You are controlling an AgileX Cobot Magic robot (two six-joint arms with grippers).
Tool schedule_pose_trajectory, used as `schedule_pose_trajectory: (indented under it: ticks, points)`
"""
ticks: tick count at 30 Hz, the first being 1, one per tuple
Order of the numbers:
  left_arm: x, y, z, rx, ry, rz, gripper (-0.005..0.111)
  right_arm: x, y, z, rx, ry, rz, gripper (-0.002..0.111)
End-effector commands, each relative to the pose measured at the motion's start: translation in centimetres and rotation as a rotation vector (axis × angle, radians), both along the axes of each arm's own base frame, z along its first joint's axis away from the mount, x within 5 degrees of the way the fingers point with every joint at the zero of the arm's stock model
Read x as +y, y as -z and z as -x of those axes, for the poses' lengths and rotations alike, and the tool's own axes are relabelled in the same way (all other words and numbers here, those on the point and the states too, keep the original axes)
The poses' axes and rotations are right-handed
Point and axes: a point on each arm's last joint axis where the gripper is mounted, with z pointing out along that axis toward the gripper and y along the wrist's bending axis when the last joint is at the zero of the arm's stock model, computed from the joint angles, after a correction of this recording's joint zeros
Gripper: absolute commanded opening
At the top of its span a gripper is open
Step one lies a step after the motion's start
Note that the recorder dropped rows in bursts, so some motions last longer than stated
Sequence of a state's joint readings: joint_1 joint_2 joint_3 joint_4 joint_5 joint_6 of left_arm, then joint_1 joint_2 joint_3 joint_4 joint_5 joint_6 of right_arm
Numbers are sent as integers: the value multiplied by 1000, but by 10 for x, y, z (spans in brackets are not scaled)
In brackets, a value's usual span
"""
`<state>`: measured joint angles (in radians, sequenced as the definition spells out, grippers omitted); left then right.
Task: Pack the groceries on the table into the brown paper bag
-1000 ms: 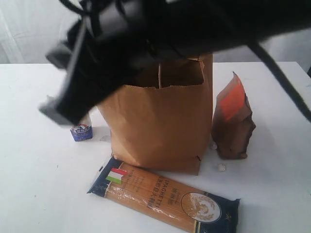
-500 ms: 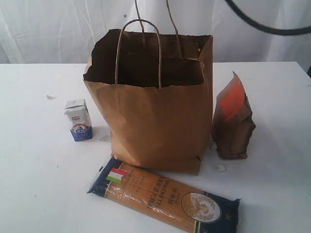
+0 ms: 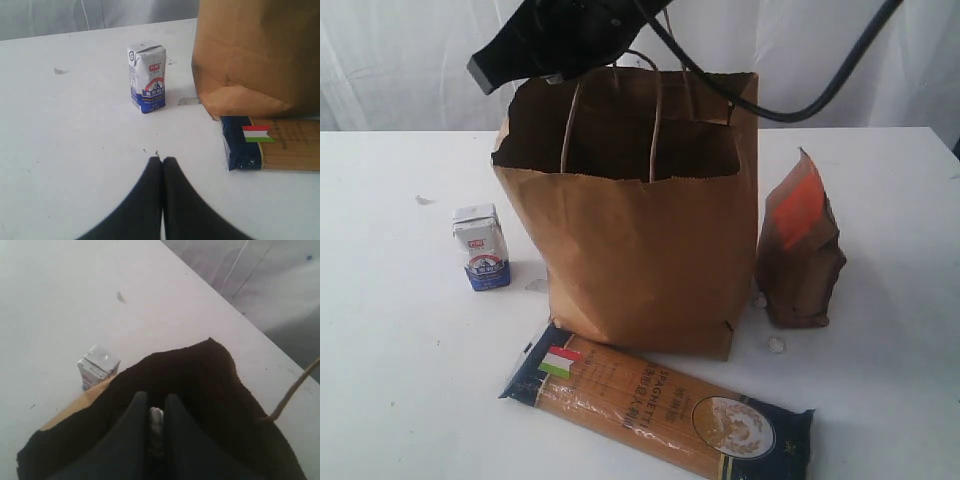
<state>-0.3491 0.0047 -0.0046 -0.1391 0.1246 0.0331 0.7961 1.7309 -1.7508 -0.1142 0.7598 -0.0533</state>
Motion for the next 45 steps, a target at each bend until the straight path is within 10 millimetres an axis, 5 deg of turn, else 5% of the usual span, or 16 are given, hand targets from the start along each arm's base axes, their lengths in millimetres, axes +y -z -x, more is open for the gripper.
schedule_pose_trajectory:
  ticks: [1, 5, 13, 24, 33, 39, 45]
  points:
    - [0, 1, 0, 5, -2, 7, 0, -4, -1, -4, -6, 23, 8, 0]
    - [0, 1, 0, 5, -2, 7, 0, -4, -1, -5, 1, 36, -2, 6]
    - [0, 1, 0, 5, -2, 7, 0, -5, -8, -4, -31, 33, -20, 49]
    - [0, 1, 0, 5, -2, 7, 0, -51, -88, 45, -168, 23, -208, 50]
    - [0, 1, 0, 5, -2, 7, 0, -104, -127, 97, -192, 25, -203, 50]
    - [0, 1, 0, 5, -2, 7, 0, -142, -139, 133, -159, 31, -154, 50]
    - [0, 1, 0, 5, -2, 7, 0, -171, -116, 162, -98, 42, -107, 50]
